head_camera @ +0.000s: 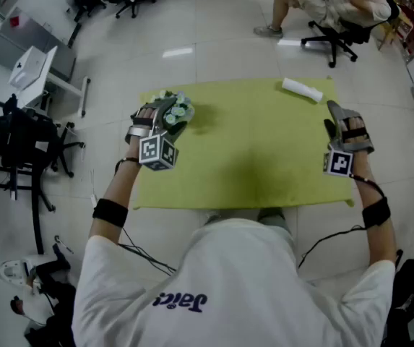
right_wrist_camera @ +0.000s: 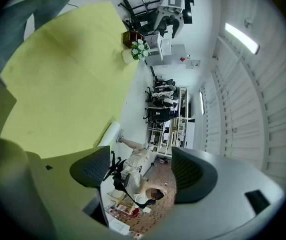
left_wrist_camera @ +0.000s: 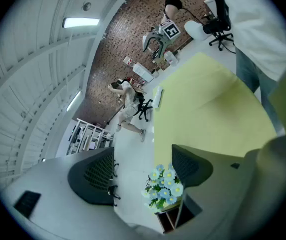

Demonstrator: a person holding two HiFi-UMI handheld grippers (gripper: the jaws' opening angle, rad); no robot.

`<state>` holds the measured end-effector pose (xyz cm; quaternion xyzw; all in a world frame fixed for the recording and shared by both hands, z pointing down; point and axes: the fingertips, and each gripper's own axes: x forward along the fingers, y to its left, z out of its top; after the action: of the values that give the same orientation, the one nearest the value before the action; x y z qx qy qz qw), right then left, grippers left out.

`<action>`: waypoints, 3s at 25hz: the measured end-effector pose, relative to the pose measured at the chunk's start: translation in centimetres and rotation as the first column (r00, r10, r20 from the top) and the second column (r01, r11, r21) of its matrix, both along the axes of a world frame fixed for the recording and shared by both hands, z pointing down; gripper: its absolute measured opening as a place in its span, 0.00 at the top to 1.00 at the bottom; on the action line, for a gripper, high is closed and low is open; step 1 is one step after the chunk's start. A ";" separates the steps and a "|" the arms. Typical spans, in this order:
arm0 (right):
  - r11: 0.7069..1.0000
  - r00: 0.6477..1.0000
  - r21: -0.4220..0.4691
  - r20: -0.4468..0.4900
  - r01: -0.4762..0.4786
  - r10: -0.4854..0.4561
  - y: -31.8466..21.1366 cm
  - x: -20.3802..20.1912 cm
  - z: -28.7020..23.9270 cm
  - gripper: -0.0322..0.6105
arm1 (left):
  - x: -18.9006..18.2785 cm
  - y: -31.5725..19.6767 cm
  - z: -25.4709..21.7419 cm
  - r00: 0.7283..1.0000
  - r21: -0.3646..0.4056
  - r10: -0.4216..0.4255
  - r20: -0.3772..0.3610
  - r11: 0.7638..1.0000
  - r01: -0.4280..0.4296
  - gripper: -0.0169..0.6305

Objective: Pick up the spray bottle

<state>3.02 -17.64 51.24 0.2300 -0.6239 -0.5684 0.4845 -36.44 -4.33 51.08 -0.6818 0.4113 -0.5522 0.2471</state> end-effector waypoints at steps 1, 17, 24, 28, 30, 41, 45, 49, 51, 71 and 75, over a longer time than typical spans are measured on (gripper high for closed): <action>1.000 0.999 -0.019 0.029 -0.014 0.015 -0.6 0.8 -0.1 0.34 | 0.6 -1.1 0.1 1.000 -0.017 -0.002 -0.018 1.000 0.002 0.42; 0.956 0.947 -0.238 0.229 -0.171 0.227 -4.6 10.0 2.7 0.34 | 9.4 -18.0 -1.9 0.985 -0.165 0.110 -0.132 0.977 -0.132 0.42; 0.900 0.880 -0.368 0.314 -0.232 0.355 -5.2 12.5 2.6 0.34 | 15.8 -22.0 1.9 0.960 -0.265 0.182 -0.212 0.935 -0.236 0.42; 0.847 0.815 -0.484 0.385 -0.221 0.433 -4.6 13.5 2.8 0.34 | 20.2 -23.3 5.0 0.938 -0.326 0.236 -0.253 0.892 -0.313 0.42; 0.816 0.777 -0.542 0.419 -0.201 0.470 -4.5 13.7 3.2 0.34 | 22.3 -24.2 6.0 0.925 -0.340 0.245 -0.291 0.877 -0.340 0.42; 0.648 0.450 -0.756 0.547 -0.096 0.706 -4.2 15.9 4.0 0.34 | 31.2 -29.2 11.2 0.846 -0.405 0.182 -0.502 0.814 -0.416 0.42; 0.622 0.275 -0.782 0.609 0.050 0.744 -4.1 16.1 2.3 0.34 | 34.1 -30.9 13.6 0.828 -0.419 0.174 -0.534 0.796 -0.437 0.42; 0.638 0.206 -0.760 0.648 0.121 0.733 -3.7 16.2 1.3 0.34 | 36.2 -32.7 16.2 0.835 -0.443 0.168 -0.524 0.783 -0.436 0.42; 0.644 0.173 -0.750 0.661 0.151 0.730 -3.5 16.5 1.1 0.34 | 37.1 -33.6 17.7 0.846 -0.468 0.166 -0.507 0.771 -0.432 0.42; 0.688 -0.222 -0.563 0.677 0.457 0.702 1.8 22.9 0.0 0.34 | 41.3 -35.6 28.8 0.935 -0.721 0.247 -0.253 0.597 -0.353 0.37; 0.718 -0.283 -0.514 0.682 0.470 0.674 3.3 23.5 -0.9 0.34 | 41.7 -34.0 28.2 0.931 -0.736 0.218 -0.294 0.570 -0.366 0.54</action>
<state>26.54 -14.36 50.29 0.4535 -0.8630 0.1873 -0.1201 5.29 -38.29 79.28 -0.8236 0.0318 -0.5659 -0.0214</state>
